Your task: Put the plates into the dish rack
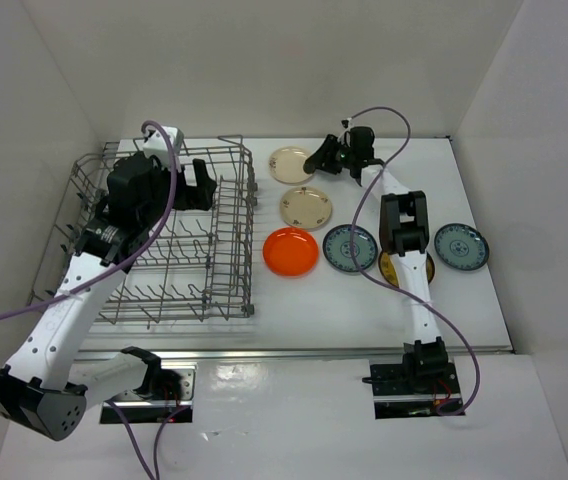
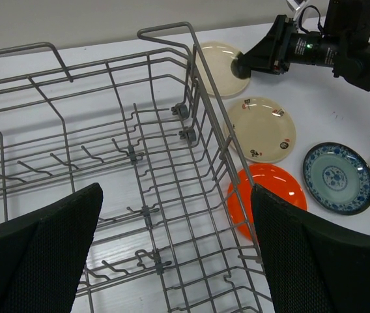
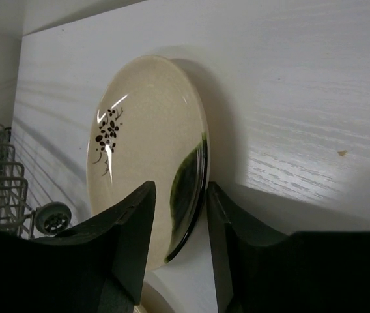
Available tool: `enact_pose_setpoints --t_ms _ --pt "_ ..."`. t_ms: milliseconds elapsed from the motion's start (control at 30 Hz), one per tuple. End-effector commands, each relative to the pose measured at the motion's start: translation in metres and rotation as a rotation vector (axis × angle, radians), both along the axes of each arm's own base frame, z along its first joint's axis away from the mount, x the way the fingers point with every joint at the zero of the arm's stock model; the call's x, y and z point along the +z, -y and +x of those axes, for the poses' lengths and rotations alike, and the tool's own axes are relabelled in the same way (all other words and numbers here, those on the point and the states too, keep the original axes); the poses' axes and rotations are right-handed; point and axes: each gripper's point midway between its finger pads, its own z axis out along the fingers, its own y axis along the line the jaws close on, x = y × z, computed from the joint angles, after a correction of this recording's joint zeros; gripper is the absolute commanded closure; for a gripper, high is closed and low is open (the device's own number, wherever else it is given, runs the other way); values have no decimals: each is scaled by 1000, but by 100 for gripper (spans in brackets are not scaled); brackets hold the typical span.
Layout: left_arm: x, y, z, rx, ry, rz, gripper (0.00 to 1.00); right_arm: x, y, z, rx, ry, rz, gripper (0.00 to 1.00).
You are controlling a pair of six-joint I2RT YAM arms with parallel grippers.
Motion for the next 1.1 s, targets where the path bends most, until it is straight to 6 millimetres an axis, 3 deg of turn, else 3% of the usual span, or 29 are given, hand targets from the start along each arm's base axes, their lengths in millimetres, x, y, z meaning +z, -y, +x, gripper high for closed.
enact_pose_setpoints --t_ms 0,67,167,267,300,400,433,500,533,600,633,733,767,800,833,867,1067 --pt "12 -9 -3 26 50 12 0 -52 -15 -16 -1 -116 -38 55" --pt "12 -12 -2 45 51 17 0 -53 -13 -15 -8 -115 -43 66" --pt "9 -17 -4 67 43 26 0 -51 -10 -10 -30 -96 -64 99" --pt "7 -22 -4 92 36 35 0 -32 -1 -3 -78 -61 -105 100" --pt "7 -24 -3 102 36 38 0 -7 9 3 -95 -9 -128 100" --pt "13 -25 -8 106 53 21 0 19 27 3 -168 34 -209 100" --pt "12 -24 -7 108 52 10 0 47 34 1 -183 80 -237 100" --pt "15 -18 -9 81 67 -13 0 74 47 0 -241 116 -284 100" --pt "20 -15 -8 73 83 -37 0 105 52 -7 -251 160 -298 100" --pt "26 -9 -8 49 95 -74 0 139 53 -15 -256 215 -292 100" --pt "40 0 -10 4 123 -103 0 179 53 -22 -251 286 -275 100" --pt "62 12 -6 -58 162 -150 0 237 32 -40 -128 409 -206 100" --pt "71 17 -3 -74 164 -178 0 273 24 -49 -100 480 -189 100" --pt "82 23 -1 -102 196 -190 0 285 22 -55 -85 501 -178 100" --pt "93 33 -3 -158 215 -214 0 312 15 -68 -53 559 -174 100" --pt "93 39 -1 -191 216 -218 0 330 8 -78 -33 606 -168 100" --pt "114 80 14 -401 256 -264 3 374 -19 -147 155 753 -125 100"
